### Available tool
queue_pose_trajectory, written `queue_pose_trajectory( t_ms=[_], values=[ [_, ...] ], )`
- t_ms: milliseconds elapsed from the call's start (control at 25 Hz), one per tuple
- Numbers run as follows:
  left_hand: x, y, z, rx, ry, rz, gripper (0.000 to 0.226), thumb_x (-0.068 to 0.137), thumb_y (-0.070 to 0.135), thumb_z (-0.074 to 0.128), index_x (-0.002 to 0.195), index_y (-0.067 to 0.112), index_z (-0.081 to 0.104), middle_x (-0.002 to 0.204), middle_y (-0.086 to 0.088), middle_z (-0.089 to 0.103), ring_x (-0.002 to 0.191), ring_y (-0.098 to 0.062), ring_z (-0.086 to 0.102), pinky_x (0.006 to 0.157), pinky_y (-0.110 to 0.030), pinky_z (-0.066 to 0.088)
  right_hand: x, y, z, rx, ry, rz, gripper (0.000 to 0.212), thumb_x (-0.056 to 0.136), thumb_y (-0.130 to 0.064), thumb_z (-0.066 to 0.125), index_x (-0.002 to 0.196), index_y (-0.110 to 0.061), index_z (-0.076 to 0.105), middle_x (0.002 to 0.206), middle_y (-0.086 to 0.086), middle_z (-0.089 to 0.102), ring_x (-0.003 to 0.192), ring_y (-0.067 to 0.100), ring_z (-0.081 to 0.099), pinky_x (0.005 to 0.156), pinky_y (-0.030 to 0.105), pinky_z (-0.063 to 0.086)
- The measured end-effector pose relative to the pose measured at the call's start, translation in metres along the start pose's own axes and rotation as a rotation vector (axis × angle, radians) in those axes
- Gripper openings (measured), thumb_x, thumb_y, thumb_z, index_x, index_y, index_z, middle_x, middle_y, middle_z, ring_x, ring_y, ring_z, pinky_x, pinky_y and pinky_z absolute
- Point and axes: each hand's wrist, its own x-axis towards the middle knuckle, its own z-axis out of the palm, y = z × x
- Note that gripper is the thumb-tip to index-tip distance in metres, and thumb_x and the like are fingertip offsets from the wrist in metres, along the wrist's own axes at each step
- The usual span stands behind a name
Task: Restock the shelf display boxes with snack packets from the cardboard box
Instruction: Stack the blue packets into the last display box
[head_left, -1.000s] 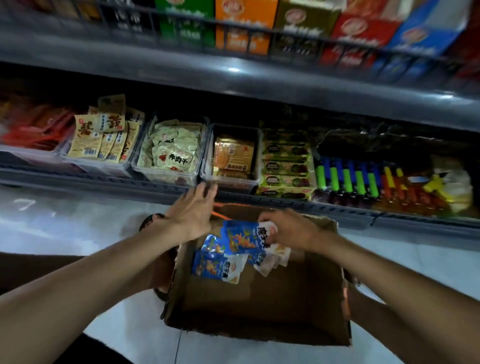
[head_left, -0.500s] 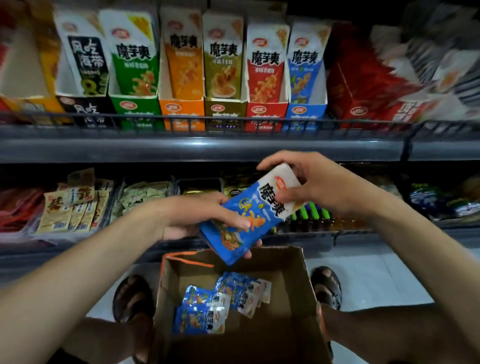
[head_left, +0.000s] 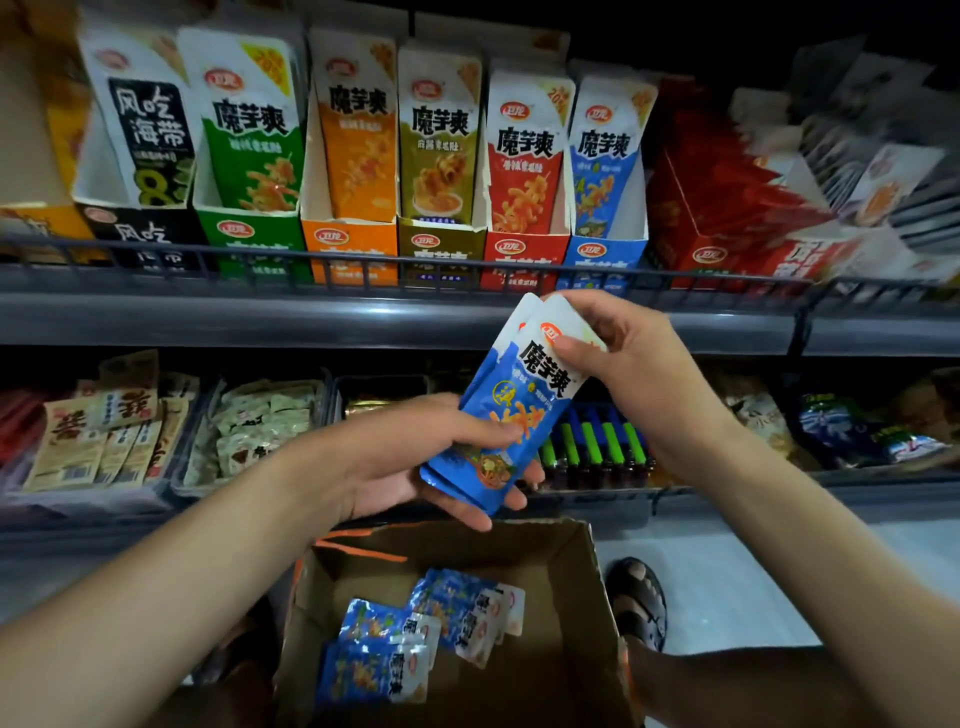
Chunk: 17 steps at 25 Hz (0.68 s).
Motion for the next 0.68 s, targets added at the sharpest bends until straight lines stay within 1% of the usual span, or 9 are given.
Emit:
queue_pose_trajectory(
  t_ms=[80,160,240,280,400,440,480,560,680],
  values=[
    [0.001,-0.004,0.001,0.069,0.070,0.016,0.030,0.094,0.021,0.061,0.121,0.010,0.058,0.105,-0.009,0.074,0.096,-0.028,0.071,0.067,-0.037,0.061,-0.002,0.004,0.008,-0.087,0.021,-0.015,0.022,0.095,-0.011,0.062,0.114,-0.020,0.068,0.102,-0.002,0.073,0.095,0.011,0.068,0.090,0.045,0.055],
    [0.002,-0.006,0.003,0.087,0.112,0.008,0.026,0.095,0.015,0.060,0.120,0.011,0.057,0.102,-0.009,0.074,0.095,-0.027,0.071,0.067,-0.036,0.061,-0.004,0.007,0.015,-0.174,0.043,-0.013,0.026,0.094,-0.028,0.062,0.120,-0.028,0.065,0.108,-0.005,0.070,0.103,0.013,0.066,0.092,0.049,0.052],
    [0.005,-0.008,0.003,0.088,0.167,0.004,0.024,0.095,0.012,0.060,0.118,0.011,0.056,0.099,-0.009,0.075,0.092,-0.026,0.072,0.064,-0.035,0.060,-0.006,0.007,0.021,-0.227,0.051,-0.013,0.034,0.092,-0.044,0.057,0.125,-0.037,0.059,0.115,-0.002,0.065,0.108,0.014,0.062,0.093,0.047,0.052],
    [0.006,-0.009,0.004,0.094,0.199,0.005,0.023,0.095,0.012,0.060,0.118,0.011,0.056,0.098,-0.008,0.075,0.089,-0.024,0.072,0.063,-0.034,0.059,-0.007,0.006,0.024,-0.239,0.047,-0.007,0.035,0.093,-0.046,0.055,0.127,-0.039,0.055,0.117,-0.001,0.061,0.109,0.014,0.060,0.093,0.043,0.052],
    [0.011,-0.011,0.009,0.175,0.261,0.036,0.020,0.095,0.021,0.061,0.114,0.013,0.059,0.092,-0.005,0.072,0.079,-0.018,0.069,0.060,-0.031,0.057,-0.015,0.000,0.036,-0.208,0.052,0.049,0.034,0.097,-0.042,0.053,0.130,-0.036,0.046,0.121,-0.001,0.047,0.106,0.006,0.052,0.084,0.015,0.049],
    [0.013,-0.011,0.011,0.226,0.280,0.057,0.019,0.095,0.024,0.060,0.112,0.014,0.059,0.091,-0.005,0.070,0.078,-0.016,0.067,0.059,-0.032,0.057,-0.017,-0.002,0.039,-0.182,0.064,0.064,0.032,0.097,-0.041,0.053,0.128,-0.034,0.046,0.119,-0.002,0.044,0.105,0.005,0.050,0.080,0.010,0.047],
    [0.014,-0.011,0.013,0.289,0.308,0.080,0.018,0.096,0.025,0.059,0.110,0.015,0.058,0.090,-0.004,0.069,0.077,-0.016,0.066,0.059,-0.032,0.057,-0.018,-0.003,0.042,-0.152,0.084,0.070,0.028,0.097,-0.040,0.053,0.123,-0.033,0.046,0.117,-0.002,0.043,0.105,0.005,0.049,0.078,0.008,0.045],
    [0.018,-0.008,0.016,0.440,0.376,0.127,0.017,0.097,0.027,0.057,0.111,0.018,0.058,0.090,-0.004,0.068,0.078,-0.019,0.066,0.058,-0.033,0.058,-0.018,-0.004,0.044,-0.100,0.140,0.068,0.021,0.097,-0.039,0.055,0.114,-0.031,0.047,0.115,-0.002,0.044,0.107,0.008,0.049,0.076,0.012,0.045],
    [0.022,-0.006,0.017,0.601,0.447,0.163,0.017,0.097,0.029,0.055,0.113,0.022,0.057,0.090,-0.002,0.068,0.083,-0.019,0.067,0.055,-0.031,0.059,-0.015,-0.003,0.043,-0.040,0.193,0.066,0.016,0.096,-0.035,0.057,0.106,-0.028,0.047,0.114,0.002,0.046,0.107,0.014,0.050,0.083,0.023,0.046]
  ],
)
